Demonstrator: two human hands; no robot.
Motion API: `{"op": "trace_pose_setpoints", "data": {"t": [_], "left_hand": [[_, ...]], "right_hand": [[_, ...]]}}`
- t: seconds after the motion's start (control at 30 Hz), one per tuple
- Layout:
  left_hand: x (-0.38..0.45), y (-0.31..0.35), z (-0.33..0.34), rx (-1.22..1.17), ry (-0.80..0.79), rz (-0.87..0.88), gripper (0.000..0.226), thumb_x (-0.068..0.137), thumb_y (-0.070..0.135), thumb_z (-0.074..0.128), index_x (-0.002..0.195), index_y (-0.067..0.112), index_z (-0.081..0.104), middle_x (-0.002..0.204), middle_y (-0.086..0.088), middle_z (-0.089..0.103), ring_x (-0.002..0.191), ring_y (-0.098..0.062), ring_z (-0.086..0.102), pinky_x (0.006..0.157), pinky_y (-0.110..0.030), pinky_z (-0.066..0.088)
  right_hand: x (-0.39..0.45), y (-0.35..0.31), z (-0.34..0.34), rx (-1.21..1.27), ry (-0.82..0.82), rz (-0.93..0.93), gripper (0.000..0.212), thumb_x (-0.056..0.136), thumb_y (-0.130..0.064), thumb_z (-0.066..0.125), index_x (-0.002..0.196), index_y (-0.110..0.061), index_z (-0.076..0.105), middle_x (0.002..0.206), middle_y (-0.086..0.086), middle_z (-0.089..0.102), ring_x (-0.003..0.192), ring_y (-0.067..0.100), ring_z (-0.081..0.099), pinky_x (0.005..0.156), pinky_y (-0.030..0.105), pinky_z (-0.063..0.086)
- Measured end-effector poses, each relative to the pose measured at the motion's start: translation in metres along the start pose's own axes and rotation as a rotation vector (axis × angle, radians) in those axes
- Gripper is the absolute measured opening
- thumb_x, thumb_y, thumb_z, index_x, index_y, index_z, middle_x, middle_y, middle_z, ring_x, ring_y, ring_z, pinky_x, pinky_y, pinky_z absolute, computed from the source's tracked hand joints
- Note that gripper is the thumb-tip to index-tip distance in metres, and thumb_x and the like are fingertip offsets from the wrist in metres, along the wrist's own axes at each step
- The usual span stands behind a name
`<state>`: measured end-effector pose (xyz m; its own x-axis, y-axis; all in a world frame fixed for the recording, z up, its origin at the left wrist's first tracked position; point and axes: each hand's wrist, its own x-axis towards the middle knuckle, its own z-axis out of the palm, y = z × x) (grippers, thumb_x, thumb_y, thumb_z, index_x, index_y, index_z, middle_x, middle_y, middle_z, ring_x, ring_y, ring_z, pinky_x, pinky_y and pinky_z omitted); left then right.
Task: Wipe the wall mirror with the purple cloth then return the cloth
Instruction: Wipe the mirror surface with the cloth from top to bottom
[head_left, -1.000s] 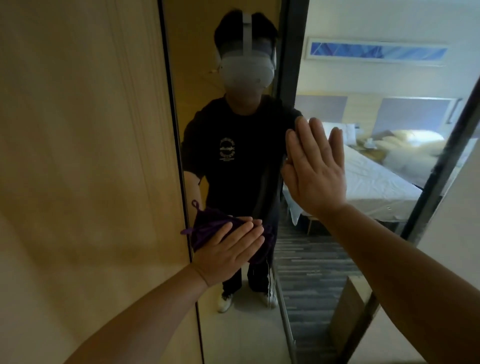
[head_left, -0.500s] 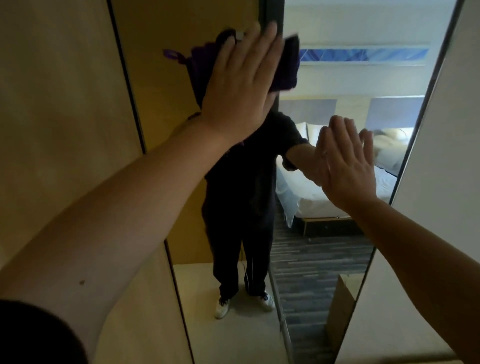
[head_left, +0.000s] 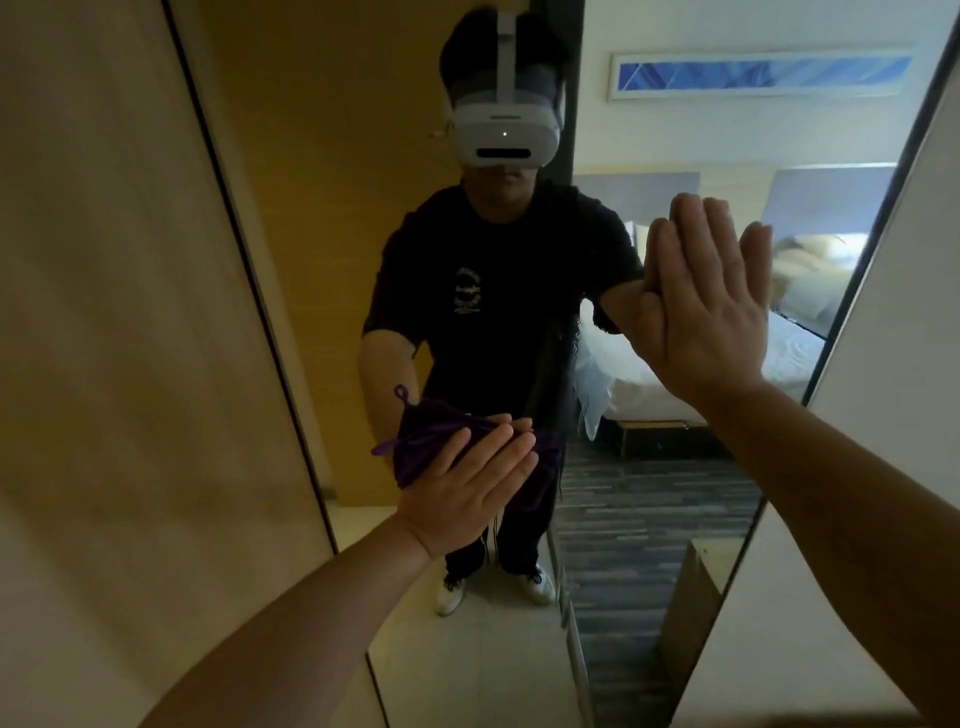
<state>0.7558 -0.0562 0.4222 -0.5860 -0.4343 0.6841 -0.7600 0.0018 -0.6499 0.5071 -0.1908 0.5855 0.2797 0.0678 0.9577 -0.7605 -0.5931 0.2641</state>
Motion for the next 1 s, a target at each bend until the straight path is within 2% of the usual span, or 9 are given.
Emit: {"op": "trace_pose_setpoints", "data": {"t": [0.1,0.2,0.33,0.4,0.53,0.6,0.7,0.87,1.0], "left_hand": [[0.007,-0.006,-0.016,-0.109,-0.037,-0.021,0.041,0.105,0.021,0.036,0.144,0.019,0.046,0.149,0.001,0.048,0.138,-0.021,0.044,0.111,-0.042,0.034],[0.032,-0.015,-0.040,-0.256,-0.029,-0.076,0.033,0.101,0.013,0.047,0.133,0.016,0.055,0.127,-0.002,0.061,0.114,-0.024,0.060,0.091,-0.038,0.044],[0.110,-0.058,-0.074,-0.386,0.163,-0.192,0.027,0.104,0.012,0.046,0.127,0.004,0.060,0.117,-0.015,0.065,0.104,-0.033,0.063,0.082,-0.043,0.050],[0.163,-0.092,-0.088,-0.354,0.306,-0.218,0.032,0.107,0.017,0.041,0.126,0.002,0.061,0.121,-0.019,0.061,0.108,-0.036,0.060,0.088,-0.044,0.048],[0.273,-0.154,-0.102,-0.126,0.528,-0.248,0.049,0.091,0.016,0.060,0.136,0.017,0.039,0.130,-0.008,0.033,0.114,-0.024,0.045,0.094,-0.035,0.047],[0.299,-0.159,-0.104,-0.158,0.456,-0.289,0.049,0.089,0.019,0.063,0.131,0.017,0.038,0.129,-0.008,0.042,0.113,-0.024,0.051,0.094,-0.032,0.046],[0.294,-0.133,-0.085,-0.120,0.270,-0.185,0.043,0.092,0.022,0.062,0.130,0.010,0.045,0.133,-0.015,0.057,0.126,-0.034,0.052,0.107,-0.044,0.041],[0.206,-0.041,-0.039,-0.090,0.221,-0.045,0.043,0.099,0.014,0.055,0.141,0.006,0.051,0.149,-0.015,0.045,0.140,-0.033,0.041,0.114,-0.048,0.033],[0.084,0.064,0.000,-0.054,-0.026,0.074,0.058,0.097,0.021,0.049,0.152,0.013,0.032,0.159,-0.006,0.028,0.149,-0.028,0.020,0.120,-0.043,0.019]], "right_hand": [[0.003,-0.005,-0.011,0.036,-0.080,0.030,0.055,0.106,-0.034,0.036,0.153,-0.007,0.029,0.160,0.015,0.024,0.150,0.027,0.012,0.120,0.057,0.010],[0.008,-0.008,-0.030,0.063,-0.215,0.053,0.054,0.108,-0.037,0.027,0.154,-0.008,0.027,0.162,0.013,0.019,0.151,0.029,0.010,0.122,0.056,0.009],[0.005,0.000,-0.059,0.087,-0.357,0.149,0.060,0.106,-0.046,0.014,0.157,-0.015,0.018,0.165,0.007,0.008,0.153,0.026,0.002,0.124,0.049,0.002],[0.001,0.011,-0.071,0.042,-0.405,0.196,0.060,0.105,-0.047,0.011,0.158,-0.019,0.012,0.165,0.006,0.003,0.153,0.025,-0.002,0.124,0.051,0.002],[0.002,0.035,-0.072,-0.045,-0.451,0.202,0.058,0.105,-0.042,0.018,0.158,-0.017,0.015,0.166,0.010,0.006,0.153,0.026,-0.002,0.124,0.051,0.002],[-0.001,0.046,-0.065,-0.068,-0.421,0.140,0.058,0.106,-0.042,0.021,0.156,-0.013,0.020,0.165,0.013,0.009,0.153,0.028,-0.001,0.124,0.051,0.003],[-0.011,0.060,-0.050,-0.039,-0.305,0.040,0.058,0.105,-0.035,0.043,0.153,-0.008,0.025,0.162,0.018,0.018,0.152,0.033,0.008,0.124,0.051,0.006],[-0.019,0.073,-0.028,-0.005,-0.060,-0.065,0.056,0.103,-0.030,0.047,0.152,-0.007,0.031,0.158,0.019,0.029,0.148,0.037,0.023,0.121,0.054,0.014],[-0.023,0.076,-0.023,0.058,-0.020,-0.064,0.053,0.104,-0.029,0.047,0.150,-0.006,0.036,0.158,0.016,0.029,0.148,0.033,0.022,0.121,0.055,0.016]]}}
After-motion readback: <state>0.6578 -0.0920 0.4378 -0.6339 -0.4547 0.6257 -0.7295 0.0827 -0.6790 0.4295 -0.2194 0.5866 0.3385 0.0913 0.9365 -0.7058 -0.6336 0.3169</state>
